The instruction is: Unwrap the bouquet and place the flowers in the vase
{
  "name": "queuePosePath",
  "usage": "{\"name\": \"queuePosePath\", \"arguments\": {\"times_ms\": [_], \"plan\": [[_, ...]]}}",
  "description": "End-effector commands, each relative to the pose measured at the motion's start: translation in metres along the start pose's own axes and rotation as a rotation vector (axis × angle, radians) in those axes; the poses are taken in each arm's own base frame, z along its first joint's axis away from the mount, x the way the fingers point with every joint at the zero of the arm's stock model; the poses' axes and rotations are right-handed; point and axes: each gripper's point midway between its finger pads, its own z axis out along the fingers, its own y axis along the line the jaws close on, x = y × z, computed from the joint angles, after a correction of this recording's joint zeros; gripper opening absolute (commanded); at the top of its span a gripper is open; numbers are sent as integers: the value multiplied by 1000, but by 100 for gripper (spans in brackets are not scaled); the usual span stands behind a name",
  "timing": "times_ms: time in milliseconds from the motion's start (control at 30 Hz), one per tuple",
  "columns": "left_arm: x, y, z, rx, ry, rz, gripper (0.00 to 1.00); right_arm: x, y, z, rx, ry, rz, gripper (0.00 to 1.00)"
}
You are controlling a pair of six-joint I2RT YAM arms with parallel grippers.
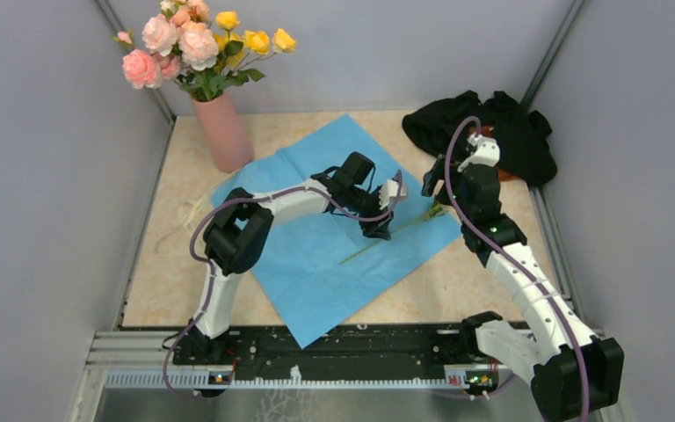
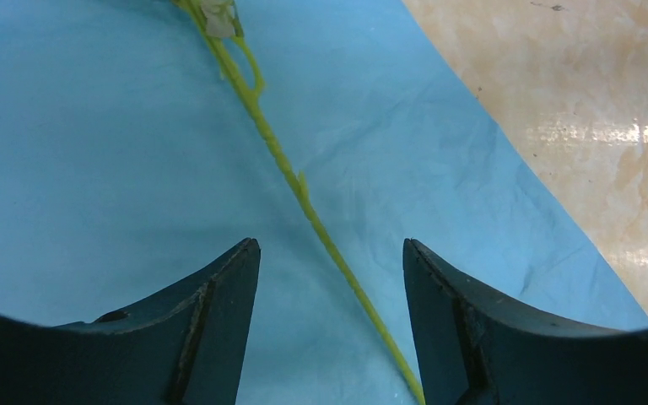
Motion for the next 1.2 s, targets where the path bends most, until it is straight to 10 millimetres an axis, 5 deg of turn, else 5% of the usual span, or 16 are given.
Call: {"name": "queuePosePath", "arguments": {"times_ms": [0,267,733,867,1000,1167], "plan": [[1,4,24,-11,15,29,70,-6,-6,-3,14,-38,-8,76],[-15,10,48,-26,17,61,64,-6,-11,-4,23,-46,-25,75],[6,18,71,-22,72,27,54,-9,-20,-8,44,-62,-49,75],[8,20,74,-28,75,18,38,-9,-20,-8,43,-65,-49,75],[2,22,72,-39,60,31,0,-8,-20,-7,41,-62,-49,75],[-12,22,66,-45,31,55,0,-6,-20,-5,37,-57,-49,75]]}}
